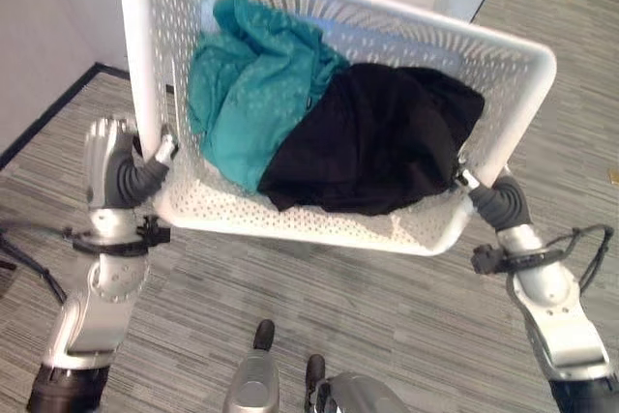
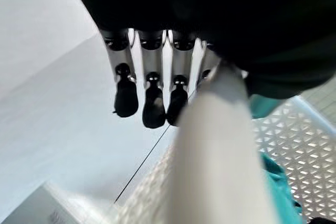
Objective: Grab the laundry basket,head to the washer,open it,put in the laundry and shut it.
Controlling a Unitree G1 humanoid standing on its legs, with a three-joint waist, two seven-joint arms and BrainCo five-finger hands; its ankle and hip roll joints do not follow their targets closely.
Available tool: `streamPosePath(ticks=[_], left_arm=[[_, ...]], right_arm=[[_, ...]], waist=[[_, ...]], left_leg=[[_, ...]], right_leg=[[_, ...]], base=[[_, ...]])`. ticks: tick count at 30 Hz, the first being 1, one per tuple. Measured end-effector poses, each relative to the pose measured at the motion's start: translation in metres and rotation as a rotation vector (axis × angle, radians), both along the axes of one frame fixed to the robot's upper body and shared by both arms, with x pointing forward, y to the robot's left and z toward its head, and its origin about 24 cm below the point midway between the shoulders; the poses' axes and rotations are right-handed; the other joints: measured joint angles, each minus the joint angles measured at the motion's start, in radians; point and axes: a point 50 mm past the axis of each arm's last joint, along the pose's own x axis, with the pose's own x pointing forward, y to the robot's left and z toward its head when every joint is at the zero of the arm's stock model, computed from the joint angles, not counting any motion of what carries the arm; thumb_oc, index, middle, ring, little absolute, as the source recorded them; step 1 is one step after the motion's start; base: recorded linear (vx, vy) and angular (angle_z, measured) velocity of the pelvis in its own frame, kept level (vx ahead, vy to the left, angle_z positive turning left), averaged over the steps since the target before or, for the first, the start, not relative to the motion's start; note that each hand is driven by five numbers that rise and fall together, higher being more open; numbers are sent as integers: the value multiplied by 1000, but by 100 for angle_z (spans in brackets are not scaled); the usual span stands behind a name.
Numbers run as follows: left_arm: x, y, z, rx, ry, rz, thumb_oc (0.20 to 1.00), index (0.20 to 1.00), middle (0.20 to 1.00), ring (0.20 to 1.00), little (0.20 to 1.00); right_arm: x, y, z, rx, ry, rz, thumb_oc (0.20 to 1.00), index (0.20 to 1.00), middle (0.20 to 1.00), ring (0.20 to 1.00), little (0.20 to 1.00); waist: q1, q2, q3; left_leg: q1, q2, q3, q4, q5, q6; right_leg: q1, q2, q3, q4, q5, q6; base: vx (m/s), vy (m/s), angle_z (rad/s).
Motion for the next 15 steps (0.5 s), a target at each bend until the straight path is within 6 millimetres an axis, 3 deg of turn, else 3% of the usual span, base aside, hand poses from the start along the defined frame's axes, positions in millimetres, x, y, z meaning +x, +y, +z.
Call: streamPosePath(ticks=[2,4,5,7,11,13,15], left_arm=[[19,-2,9,-7,35,-20,200,200,200,200,200],[44,-16,17,-17,88,-81,200,200,200,200,200],[65,-29,24,-7,141,-111,200,200,200,200,200],[89,-35,29,-38,235,-116,200,200,200,200,200],[114,-37,36,-75,378,-118,200,200,200,200,200],[121,-37,53,-24,402,-104,200,200,200,200,200],[127,-35,76,-3,404,-66,200,200,200,200,200]], right_arm=[[16,-3,7,-15,21,-7,200,200,200,200,200],[36,-18,15,-44,63,-53,200,200,200,200,200],[54,-29,27,-74,102,-94,200,200,200,200,200],[80,-33,44,-61,146,-135,200,200,200,200,200],[104,-32,61,-132,229,-189,200,200,200,200,200],[113,-30,61,-192,281,-211,200,200,200,200,200],[120,-27,77,-274,308,-232,200,200,200,200,200]], waist=[[12,0,-19],[20,-1,-25],[18,-3,-26],[30,-6,-25],[39,-24,-17],[59,-31,-17],[72,-32,-17]], left_leg=[[3,-6,-1,1,1,-1],[2,-18,-22,7,6,-8],[-19,-21,-58,35,7,-11],[-49,-30,-64,86,2,-19],[-127,-41,-42,208,3,-43],[-150,-43,-9,156,-11,-33],[-223,-48,33,100,-12,-37]], right_leg=[[4,-2,-1,0,1,2],[20,0,-25,-12,1,4],[23,-5,-50,-20,1,4],[11,-3,-58,0,-8,-1],[36,-14,-69,-33,13,-23],[66,-6,-60,-84,10,-37],[61,-5,-33,-99,10,-55]], base=[[9,-53,14],[2,-89,38],[-5,-51,48],[16,1,24],[208,99,11],[230,134,0],[334,158,-18]])
